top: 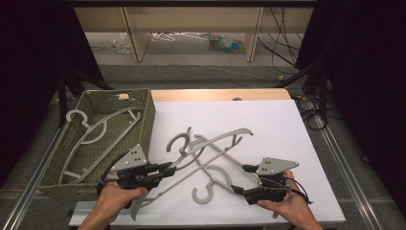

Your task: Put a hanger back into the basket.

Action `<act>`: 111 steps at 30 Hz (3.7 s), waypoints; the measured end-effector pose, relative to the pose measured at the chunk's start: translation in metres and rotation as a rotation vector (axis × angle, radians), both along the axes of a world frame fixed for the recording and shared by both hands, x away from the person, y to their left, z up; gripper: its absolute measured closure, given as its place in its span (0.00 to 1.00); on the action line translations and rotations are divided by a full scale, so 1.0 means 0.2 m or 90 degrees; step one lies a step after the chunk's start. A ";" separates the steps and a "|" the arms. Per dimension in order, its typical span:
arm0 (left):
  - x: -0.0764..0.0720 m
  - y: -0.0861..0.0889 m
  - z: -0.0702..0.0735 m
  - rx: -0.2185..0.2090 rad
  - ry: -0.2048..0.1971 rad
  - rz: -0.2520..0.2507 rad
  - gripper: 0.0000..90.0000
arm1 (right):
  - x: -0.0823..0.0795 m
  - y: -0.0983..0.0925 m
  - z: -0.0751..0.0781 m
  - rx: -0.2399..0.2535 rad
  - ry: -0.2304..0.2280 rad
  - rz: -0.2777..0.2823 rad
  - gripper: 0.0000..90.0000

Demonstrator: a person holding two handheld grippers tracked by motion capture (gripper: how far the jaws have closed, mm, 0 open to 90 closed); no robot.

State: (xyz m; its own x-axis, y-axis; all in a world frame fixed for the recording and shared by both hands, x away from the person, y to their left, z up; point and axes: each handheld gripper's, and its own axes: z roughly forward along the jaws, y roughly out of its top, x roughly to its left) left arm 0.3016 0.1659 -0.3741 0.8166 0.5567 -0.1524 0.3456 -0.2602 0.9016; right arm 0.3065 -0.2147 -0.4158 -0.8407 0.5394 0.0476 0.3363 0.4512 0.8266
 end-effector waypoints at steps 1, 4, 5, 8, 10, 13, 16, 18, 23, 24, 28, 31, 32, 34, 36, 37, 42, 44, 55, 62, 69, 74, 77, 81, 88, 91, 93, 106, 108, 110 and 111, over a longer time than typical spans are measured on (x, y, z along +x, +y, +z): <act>0.00 0.01 0.02 -0.005 -0.004 0.005 0.88 | 0.00 0.00 0.00 0.000 0.000 0.000 0.25; 0.00 0.05 0.08 -0.030 -0.016 0.012 0.88 | 0.00 0.00 -0.01 -0.003 0.006 0.008 0.23; 0.00 0.06 0.10 -0.035 -0.020 0.012 0.88 | 0.00 0.00 -0.01 -0.005 0.005 0.010 0.23; 0.00 0.09 0.14 -0.045 -0.024 0.017 0.88 | 0.00 0.00 -0.01 -0.007 0.005 0.007 0.24; 0.01 0.10 0.17 -0.058 -0.014 0.024 0.88 | 0.00 0.00 -0.01 -0.007 0.006 0.005 0.24; 0.01 0.13 0.22 -0.061 -0.025 0.032 0.88 | 0.00 -0.01 -0.01 -0.006 0.003 0.003 0.24; 0.02 0.17 0.26 -0.057 -0.039 0.037 0.88 | 0.01 -0.01 0.00 -0.006 0.003 0.004 0.24; 0.04 0.19 0.29 -0.063 -0.042 0.046 0.88 | 0.01 -0.01 0.00 -0.007 0.004 0.004 0.24; 0.08 0.29 0.36 -0.053 -0.054 0.080 0.88 | 0.00 -0.02 0.00 -0.006 -0.001 0.003 0.24; 0.08 0.31 0.37 -0.056 -0.053 0.090 0.88 | 0.00 -0.02 0.00 -0.004 0.000 0.003 0.24; 0.12 0.40 0.40 -0.047 -0.050 0.124 0.88 | 0.01 -0.02 0.00 -0.006 0.000 0.000 0.24; 0.15 0.46 0.41 -0.042 -0.047 0.150 0.88 | 0.01 -0.02 0.00 -0.005 0.003 0.001 0.25; 0.17 0.48 0.41 -0.042 -0.045 0.158 0.88 | 0.01 -0.02 0.00 -0.006 0.003 0.001 0.25; 0.19 0.52 0.41 -0.042 -0.038 0.175 0.88 | 0.00 -0.02 -0.01 -0.005 0.009 0.003 0.25; 0.21 0.56 0.41 -0.036 -0.036 0.188 0.88 | 0.01 -0.02 -0.01 -0.006 0.007 0.006 0.25; 0.22 0.57 0.41 -0.033 -0.034 0.193 0.88 | 0.01 -0.02 -0.01 -0.006 0.009 0.006 0.25; 0.27 0.65 0.39 -0.028 -0.023 0.226 0.88 | 0.00 -0.02 -0.01 -0.005 0.008 0.003 0.25; 0.29 0.68 0.38 -0.028 -0.018 0.241 0.88 | 0.01 -0.02 -0.01 -0.004 0.008 0.003 0.25; 0.35 0.87 0.34 -0.022 0.010 0.298 0.88 | 0.01 -0.02 -0.01 -0.005 0.010 0.005 0.26; 0.37 0.96 0.31 -0.011 0.010 0.304 0.88 | 0.01 -0.02 -0.01 -0.004 0.015 0.002 0.26; 0.40 0.99 0.26 0.007 0.015 0.291 0.88 | 0.01 -0.02 -0.02 -0.003 0.015 -0.001 0.25; 0.41 1.01 0.23 0.015 0.020 0.293 0.88 | 0.01 -0.03 -0.02 -0.002 0.015 -0.002 0.24; 0.41 1.03 0.20 0.018 0.026 0.297 0.88 | 0.01 -0.03 -0.02 -0.002 0.017 0.000 0.24; 0.41 1.05 0.17 0.028 0.032 0.302 0.88 | 0.02 -0.03 -0.02 -0.003 0.014 0.000 0.24; 0.40 1.08 0.13 0.036 0.044 0.302 0.88 | 0.02 -0.03 -0.02 -0.003 0.014 -0.001 0.24; 0.41 1.08 0.11 0.045 0.052 0.299 0.88 | 0.01 -0.03 -0.01 -0.002 0.016 -0.003 0.24; 0.42 1.07 0.09 0.055 0.062 0.298 0.88 | 0.02 -0.03 -0.02 -0.003 0.015 -0.001 0.24; 0.48 1.04 -0.04 0.067 0.106 0.311 0.88 | 0.02 -0.03 -0.01 -0.003 0.012 0.000 0.25; 0.49 1.04 -0.06 0.070 0.106 0.317 0.88 | 0.02 -0.03 -0.01 -0.003 0.012 -0.002 0.25; 0.49 1.04 -0.08 0.081 0.115 0.319 0.87 | 0.02 -0.03 -0.01 -0.002 0.014 -0.004 0.25; 0.49 1.04 -0.10 0.097 0.120 0.320 0.87 | 0.02 -0.03 -0.01 0.000 0.014 -0.006 0.25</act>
State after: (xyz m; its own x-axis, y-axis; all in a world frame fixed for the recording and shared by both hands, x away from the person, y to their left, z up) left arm 0.4004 0.3748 -0.3931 0.4120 0.8975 -0.1571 0.6119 -0.1448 0.7776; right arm 0.3099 -0.2214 -0.4186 -0.8341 0.5477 0.0656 0.3586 0.4481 0.8189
